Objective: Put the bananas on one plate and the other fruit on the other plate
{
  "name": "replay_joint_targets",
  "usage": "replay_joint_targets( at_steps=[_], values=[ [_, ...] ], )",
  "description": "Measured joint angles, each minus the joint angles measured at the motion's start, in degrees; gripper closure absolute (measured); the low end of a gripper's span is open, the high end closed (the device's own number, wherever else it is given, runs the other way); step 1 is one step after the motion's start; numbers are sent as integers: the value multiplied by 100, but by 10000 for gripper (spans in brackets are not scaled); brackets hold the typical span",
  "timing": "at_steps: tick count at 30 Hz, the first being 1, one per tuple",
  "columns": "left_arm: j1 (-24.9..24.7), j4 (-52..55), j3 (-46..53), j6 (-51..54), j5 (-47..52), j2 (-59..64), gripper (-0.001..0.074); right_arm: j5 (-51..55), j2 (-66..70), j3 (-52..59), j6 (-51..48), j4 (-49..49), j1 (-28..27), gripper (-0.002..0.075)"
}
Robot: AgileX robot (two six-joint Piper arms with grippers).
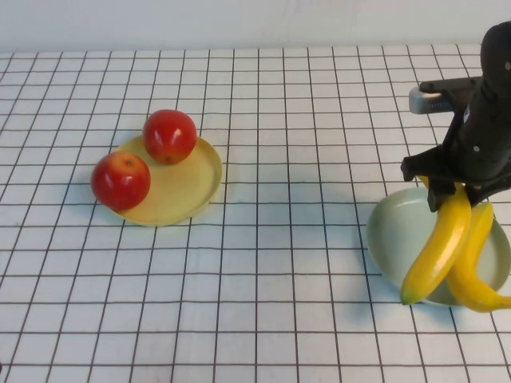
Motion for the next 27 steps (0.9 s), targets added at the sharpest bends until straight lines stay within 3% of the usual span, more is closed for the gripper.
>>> replay_joint_targets(
  at_steps=[3, 7, 9, 14, 20, 23, 27],
  values=[
    [0, 0, 0, 0, 0, 0, 739, -94, 67, 0, -157, 0, -85, 368],
    [0, 0, 0, 0, 0, 0, 739, -146, 294, 7, -582, 61, -229, 154],
    [0, 0, 0, 0, 0, 0, 739, -197, 390, 7, -686, 135, -262, 88],
    [0, 0, 0, 0, 0, 0, 739, -371, 458, 7, -851, 464, -276, 51],
    [0, 0, 0, 0, 0, 0, 739, -357, 240, -5, -1203, 854, -276, 146],
    [0, 0, 0, 0, 0, 0, 739, -402, -139, -5, -1340, 1098, -276, 264],
    [0, 0, 0, 0, 0, 0, 739, -644, -821, 151, -1457, 1236, -276, 508]
  ],
)
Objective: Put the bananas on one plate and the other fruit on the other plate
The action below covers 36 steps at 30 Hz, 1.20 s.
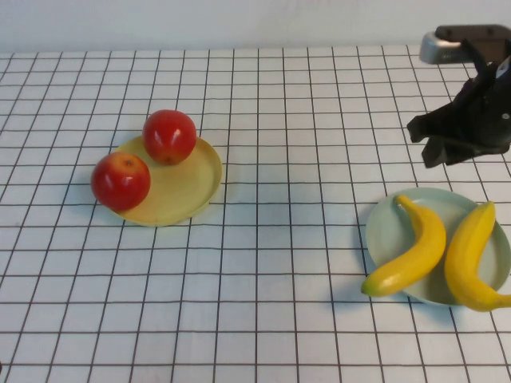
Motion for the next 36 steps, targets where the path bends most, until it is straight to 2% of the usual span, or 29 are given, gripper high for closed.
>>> replay_joint_targets(
  at_steps=[1, 3, 6, 10, 13, 18, 36],
  values=[
    [0, 0, 0, 0, 0, 0, 739, -117, -213, 113, -12, 34, 0, 583],
    [0, 0, 0, 0, 0, 0, 739, -403, -632, 387, -12, 55, 0, 666],
    [0, 0, 0, 0, 0, 0, 739, -1013, -1422, 984, -12, 55, 0, 720],
    [0, 0, 0, 0, 0, 0, 739, -2120, -2590, 2107, -104, 164, 0, 736],
    [0, 0, 0, 0, 0, 0, 739, -2765, -3436, 2856, -659, 610, 30, 738],
    [0, 0, 0, 0, 0, 0, 739, -2954, -4726, 3857, -1794, 1228, 60, 739],
    [0, 0, 0, 0, 0, 0, 739, -3738, -8663, 6590, -1415, -98, 60, 740]
  ],
)
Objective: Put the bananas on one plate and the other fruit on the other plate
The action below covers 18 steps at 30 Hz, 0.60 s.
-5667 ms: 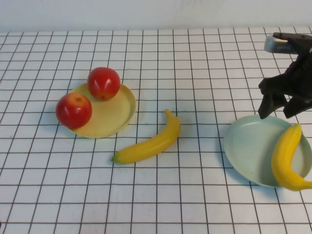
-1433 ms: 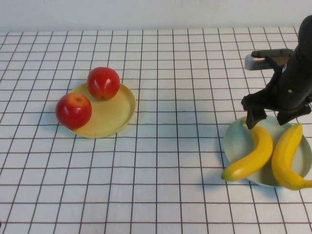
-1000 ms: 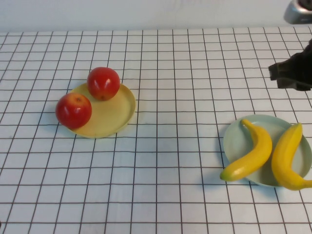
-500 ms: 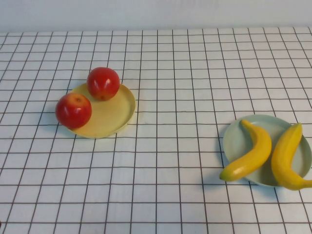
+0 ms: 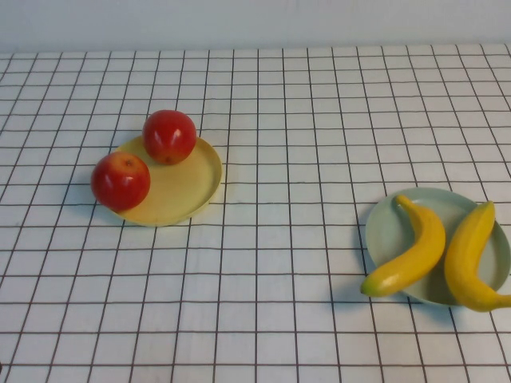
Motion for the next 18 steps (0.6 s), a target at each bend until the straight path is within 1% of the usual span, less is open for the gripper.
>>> replay_joint_targets(
  at_steps=[6, 9, 14, 16, 18],
  values=[
    [0, 0, 0, 0, 0, 0, 739, -743, -581, 861, 880, -314, -87, 740],
    [0, 0, 0, 0, 0, 0, 739, -1011, -667, 1441, 1391, -514, -554, 740],
    [0, 0, 0, 0, 0, 0, 739, -1136, -667, 1913, 1582, -572, -1378, 740],
    [0, 0, 0, 0, 0, 0, 739, -1152, -675, 1914, 1594, -572, -1551, 740],
    [0, 0, 0, 0, 0, 0, 739, -1022, -689, 1914, 1604, -592, -1609, 740]
  ],
)
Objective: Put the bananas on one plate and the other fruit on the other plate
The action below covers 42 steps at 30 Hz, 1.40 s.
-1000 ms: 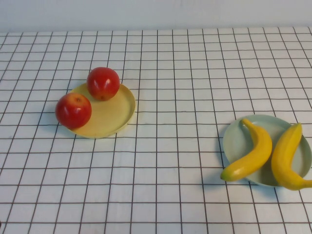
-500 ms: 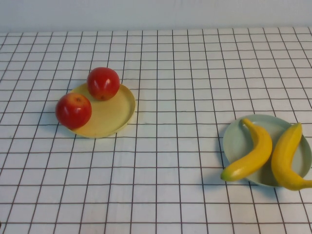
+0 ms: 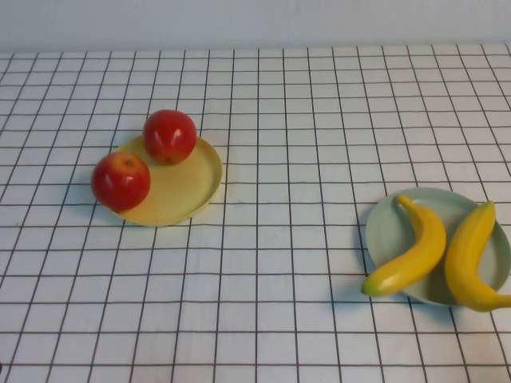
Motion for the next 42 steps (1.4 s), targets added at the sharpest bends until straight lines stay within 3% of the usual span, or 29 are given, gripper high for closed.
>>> replay_joint_targets(
  at_steps=[9, 42],
  values=[
    [0, 0, 0, 0, 0, 0, 739, 914, -291, 9, 12, 0, 1, 740],
    [0, 0, 0, 0, 0, 0, 739, 925, -291, 9, 15, 0, 1, 741]
  ],
)
